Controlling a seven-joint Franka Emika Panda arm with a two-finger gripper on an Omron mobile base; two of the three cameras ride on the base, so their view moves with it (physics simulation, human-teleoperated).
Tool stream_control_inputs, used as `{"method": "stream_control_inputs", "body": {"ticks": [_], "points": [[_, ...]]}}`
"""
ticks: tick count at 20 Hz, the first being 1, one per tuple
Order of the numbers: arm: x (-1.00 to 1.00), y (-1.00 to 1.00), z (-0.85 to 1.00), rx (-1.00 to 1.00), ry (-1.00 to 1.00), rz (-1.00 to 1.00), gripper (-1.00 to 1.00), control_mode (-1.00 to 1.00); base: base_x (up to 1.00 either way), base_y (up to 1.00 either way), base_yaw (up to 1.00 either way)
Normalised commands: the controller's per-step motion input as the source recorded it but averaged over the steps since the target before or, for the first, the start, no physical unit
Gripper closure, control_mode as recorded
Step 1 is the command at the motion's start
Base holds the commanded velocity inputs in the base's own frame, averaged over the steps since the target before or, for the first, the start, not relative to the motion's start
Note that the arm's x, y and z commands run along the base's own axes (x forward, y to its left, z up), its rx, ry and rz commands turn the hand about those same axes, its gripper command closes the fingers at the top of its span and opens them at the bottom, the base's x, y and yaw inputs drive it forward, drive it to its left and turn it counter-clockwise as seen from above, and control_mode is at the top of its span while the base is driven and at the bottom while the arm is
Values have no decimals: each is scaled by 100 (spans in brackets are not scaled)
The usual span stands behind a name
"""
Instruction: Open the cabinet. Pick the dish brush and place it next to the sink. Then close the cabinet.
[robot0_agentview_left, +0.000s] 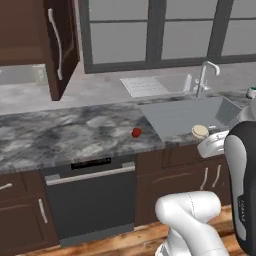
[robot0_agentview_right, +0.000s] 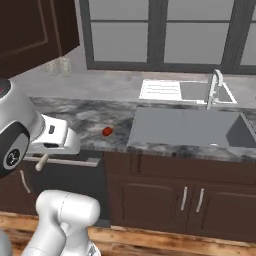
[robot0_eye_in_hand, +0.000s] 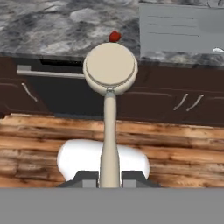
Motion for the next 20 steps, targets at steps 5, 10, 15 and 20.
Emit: {"method": "stream_control_inputs", "body": {"ticks": [5,10,15,20], "points": [[0,0,0,0,0,0,100,100,38,-98,12],[0,0,0,0,0,0,100,100,40,-91,7],[0,0,0,0,0,0,100,100,53,-60,0],[0,0,0,0,0,0,100,100,53,-60,-3]]}}
